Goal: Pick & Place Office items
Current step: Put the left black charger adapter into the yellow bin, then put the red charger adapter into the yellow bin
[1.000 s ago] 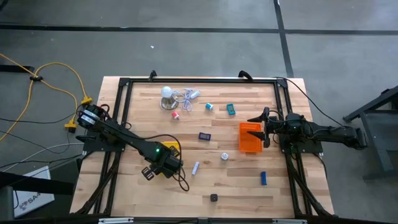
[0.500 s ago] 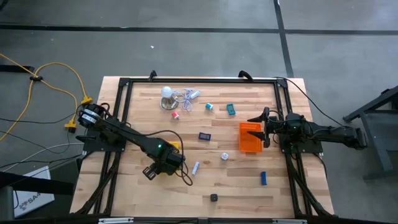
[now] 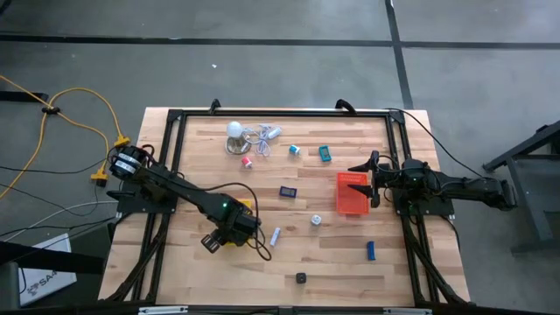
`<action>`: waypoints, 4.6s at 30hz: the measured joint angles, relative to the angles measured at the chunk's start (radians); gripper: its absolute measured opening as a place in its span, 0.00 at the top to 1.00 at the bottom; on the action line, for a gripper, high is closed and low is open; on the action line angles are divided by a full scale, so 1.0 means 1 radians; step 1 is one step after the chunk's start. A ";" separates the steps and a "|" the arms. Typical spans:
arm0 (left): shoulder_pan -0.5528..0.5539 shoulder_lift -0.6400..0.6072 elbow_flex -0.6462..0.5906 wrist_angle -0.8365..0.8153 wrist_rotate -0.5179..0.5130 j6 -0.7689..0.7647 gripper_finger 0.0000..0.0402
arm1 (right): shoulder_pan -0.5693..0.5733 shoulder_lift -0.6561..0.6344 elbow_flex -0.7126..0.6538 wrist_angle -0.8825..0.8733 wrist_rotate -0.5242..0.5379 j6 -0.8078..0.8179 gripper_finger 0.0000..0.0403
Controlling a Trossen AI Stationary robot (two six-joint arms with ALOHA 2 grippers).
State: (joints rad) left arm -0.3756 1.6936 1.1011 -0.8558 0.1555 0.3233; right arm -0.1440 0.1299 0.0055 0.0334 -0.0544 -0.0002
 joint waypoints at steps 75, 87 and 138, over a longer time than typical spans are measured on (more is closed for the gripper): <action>0.283 -0.318 0.002 0.087 -0.337 -0.579 0.56 | 0.000 0.000 0.000 0.000 0.000 0.000 0.38; 0.382 -0.303 0.002 0.145 -0.263 -0.096 0.56 | 0.000 0.000 0.000 0.000 0.000 0.000 0.38; 0.780 -0.134 0.002 0.124 -0.059 0.447 0.44 | 0.000 0.000 0.000 0.000 0.000 0.000 0.38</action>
State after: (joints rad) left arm 0.4047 1.5595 1.1030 -0.7322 0.0961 0.7706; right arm -0.1440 0.1299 0.0052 0.0334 -0.0540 -0.0002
